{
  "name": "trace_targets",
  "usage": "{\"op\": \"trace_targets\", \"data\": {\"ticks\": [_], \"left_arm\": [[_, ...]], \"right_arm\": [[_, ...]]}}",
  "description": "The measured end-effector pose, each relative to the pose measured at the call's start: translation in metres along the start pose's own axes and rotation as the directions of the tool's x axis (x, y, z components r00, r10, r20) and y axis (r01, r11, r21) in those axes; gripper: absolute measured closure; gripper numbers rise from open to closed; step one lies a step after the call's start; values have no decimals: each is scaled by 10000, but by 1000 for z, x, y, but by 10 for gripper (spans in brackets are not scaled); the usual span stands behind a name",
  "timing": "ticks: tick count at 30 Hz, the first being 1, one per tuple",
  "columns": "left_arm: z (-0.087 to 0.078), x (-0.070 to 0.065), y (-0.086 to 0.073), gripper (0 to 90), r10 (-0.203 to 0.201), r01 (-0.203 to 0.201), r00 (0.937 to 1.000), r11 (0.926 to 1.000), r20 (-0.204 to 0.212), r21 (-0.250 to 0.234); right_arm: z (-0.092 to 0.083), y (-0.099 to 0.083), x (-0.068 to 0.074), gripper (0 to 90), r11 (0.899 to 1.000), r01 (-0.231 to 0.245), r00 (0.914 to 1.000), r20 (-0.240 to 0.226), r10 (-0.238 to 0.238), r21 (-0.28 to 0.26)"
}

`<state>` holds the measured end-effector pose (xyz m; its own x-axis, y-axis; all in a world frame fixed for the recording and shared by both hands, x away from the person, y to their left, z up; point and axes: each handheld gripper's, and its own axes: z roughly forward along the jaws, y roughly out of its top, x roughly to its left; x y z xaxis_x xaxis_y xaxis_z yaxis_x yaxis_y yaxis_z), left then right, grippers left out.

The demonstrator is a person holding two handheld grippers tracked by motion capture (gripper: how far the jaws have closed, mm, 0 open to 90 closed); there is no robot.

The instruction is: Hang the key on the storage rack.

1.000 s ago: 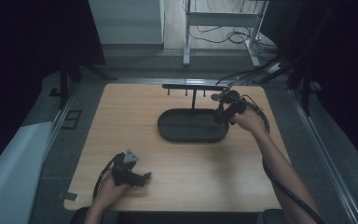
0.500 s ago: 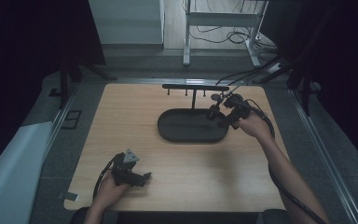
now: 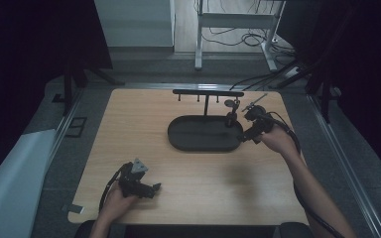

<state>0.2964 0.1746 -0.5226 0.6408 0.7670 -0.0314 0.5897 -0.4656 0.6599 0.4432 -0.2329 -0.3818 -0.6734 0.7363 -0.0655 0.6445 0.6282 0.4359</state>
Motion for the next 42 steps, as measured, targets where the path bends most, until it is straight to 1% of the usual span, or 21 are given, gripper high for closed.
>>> {"op": "trace_targets", "data": {"ticks": [12, 18, 19, 26, 30, 38, 42], "left_arm": [[0, 0, 0, 0, 22, -22, 10000, 10000, -11, 19], [0, 0, 0, 0, 17, -17, 10000, 10000, -8, 24], [0, 0, 0, 0, 17, -17, 10000, 10000, -10, 20], [0, 0, 0, 0, 14, -14, 10000, 10000, -15, 22], [0, 0, 0, 0, -6, 6, 10000, 10000, -16, 18], [0, 0, 0, 0, -50, 50, 10000, 10000, -14, 9], [0, 0, 0, 0, 18, -18, 10000, 10000, -25, 27]], "right_arm": [[-9, -19, 4, 76, 9999, 61, 9999, -89, -62, -161], [-13, -28, 5, 78, 9997, 4, 10000, -92, -7, -240], [-14, -34, 5, 79, 9996, -44, 9999, -98, 41, -288], [-16, -46, 3, 78, 9999, -114, 9998, -149, 113, -80], [-18, -57, 2, 75, 9999, -161, 9996, -214, 161, -7], [-23, -74, 2, 54, 9988, -426, 9988, -245, 421, -225], [-24, -85, 2, 45, 9974, -607, 9979, -259, 597, -378]]}}
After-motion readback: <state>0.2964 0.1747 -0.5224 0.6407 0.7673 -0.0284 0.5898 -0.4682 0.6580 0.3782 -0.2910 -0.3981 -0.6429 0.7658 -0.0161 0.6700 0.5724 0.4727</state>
